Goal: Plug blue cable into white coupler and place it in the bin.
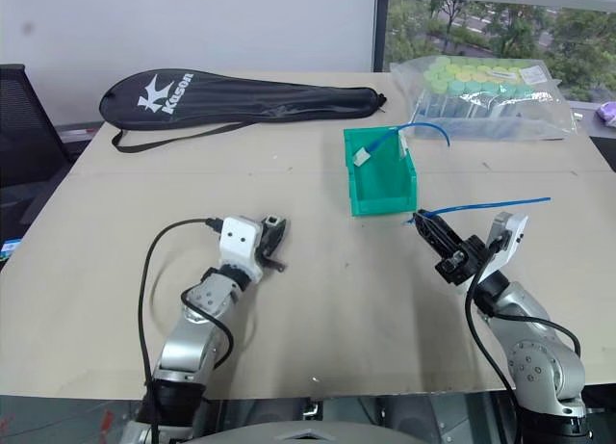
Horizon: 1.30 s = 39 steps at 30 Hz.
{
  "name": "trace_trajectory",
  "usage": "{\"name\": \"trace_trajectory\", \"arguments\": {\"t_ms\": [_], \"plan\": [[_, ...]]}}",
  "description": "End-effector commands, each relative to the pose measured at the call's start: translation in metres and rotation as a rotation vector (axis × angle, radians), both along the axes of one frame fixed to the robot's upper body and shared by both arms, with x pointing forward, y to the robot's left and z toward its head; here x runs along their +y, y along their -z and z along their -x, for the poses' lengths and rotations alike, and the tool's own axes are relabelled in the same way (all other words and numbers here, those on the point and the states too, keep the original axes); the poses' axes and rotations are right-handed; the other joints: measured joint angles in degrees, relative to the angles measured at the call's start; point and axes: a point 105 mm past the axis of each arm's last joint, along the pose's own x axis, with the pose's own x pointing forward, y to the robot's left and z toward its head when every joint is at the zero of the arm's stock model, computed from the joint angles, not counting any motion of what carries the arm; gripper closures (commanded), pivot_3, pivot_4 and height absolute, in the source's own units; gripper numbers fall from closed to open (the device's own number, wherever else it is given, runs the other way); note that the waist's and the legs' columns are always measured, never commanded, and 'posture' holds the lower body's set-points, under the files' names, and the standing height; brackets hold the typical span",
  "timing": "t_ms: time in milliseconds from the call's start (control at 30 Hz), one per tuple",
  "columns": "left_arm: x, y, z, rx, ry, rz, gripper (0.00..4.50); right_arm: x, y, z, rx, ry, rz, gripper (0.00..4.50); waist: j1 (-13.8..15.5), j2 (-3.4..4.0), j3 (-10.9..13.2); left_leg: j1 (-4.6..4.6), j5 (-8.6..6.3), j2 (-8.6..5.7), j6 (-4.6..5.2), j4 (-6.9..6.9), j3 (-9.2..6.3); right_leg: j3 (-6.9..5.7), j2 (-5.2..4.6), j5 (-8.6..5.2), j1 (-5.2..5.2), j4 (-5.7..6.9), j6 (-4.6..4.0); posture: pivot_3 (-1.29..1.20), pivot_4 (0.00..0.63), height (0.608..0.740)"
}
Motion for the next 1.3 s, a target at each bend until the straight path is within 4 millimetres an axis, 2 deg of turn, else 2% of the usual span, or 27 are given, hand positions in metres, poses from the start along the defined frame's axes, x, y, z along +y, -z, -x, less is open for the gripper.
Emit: {"name": "trace_trajectory", "arguments": {"t_ms": [33,167,267,400,533,767,1300], "plan": [[-0.032,0.01,0.009,0.072,0.316,0.004,3.9,0.012,-0.016,0.003,-0.105,-0.066,0.089,4.5,0.0,0.05,0.0,0.0,0.0,0.0,0.0,0.01,0.0,0.0,0.0,-0.04,0.0,0.0,-0.06,0.0,0.15,0.74],[-0.062,0.0,0.02,0.102,0.731,-0.049,3.9,0.028,-0.019,0.001,-0.182,-0.156,0.23,4.5,0.0,0.04,0.0,-0.06,0.0,-0.08,0.0,0.04,0.03,0.01,-0.02,-0.04,-0.01,-0.05,-0.07,0.0,0.15,0.74],[-0.078,-0.001,0.028,0.137,0.978,-0.108,3.9,0.04,-0.015,-0.001,-0.228,-0.22,0.316,4.5,-0.2,0.01,0.0,-0.12,-0.01,-0.22,0.01,0.0,0.01,0.01,0.0,0.06,-0.02,-0.21,0.12,0.0,0.15,0.74],[-0.095,-0.001,0.029,0.182,1.204,-0.154,3.9,0.048,-0.009,-0.005,-0.268,-0.273,0.388,4.5,-0.1,-0.03,0.0,-0.19,-0.01,-0.24,0.02,-0.01,0.11,-0.1,0.11,0.04,-0.02,-0.23,0.2,0.0,0.15,0.74],[-0.104,0.004,0.02,0.221,1.292,-0.189,3.9,0.047,0.007,-0.004,-0.296,-0.319,0.515,4.5,-0.2,-0.17,0.1,-0.22,-0.01,-0.26,0.03,-0.01,0.11,-0.13,0.11,0.03,-0.02,-0.26,0.22,0.0,0.15,0.74],[-0.107,0.004,0.011,0.248,1.366,-0.251,3.9,0.052,0.02,0.001,-0.345,-0.393,0.623,4.5,-0.2,-0.26,0.2,-0.22,-0.01,-0.28,0.03,0.02,0.05,-0.13,0.1,0.04,-0.01,-0.24,0.23,0.0,0.15,0.74],[-0.108,0.007,0.012,0.225,1.403,-0.299,3.9,0.055,0.041,0.0,-0.351,-0.515,0.813,4.5,-0.2,-0.29,0.2,-0.2,-0.01,-0.28,0.03,0.08,-0.03,-0.12,0.08,0.05,0.0,-0.17,0.23,0.0,0.15,0.74]]}}
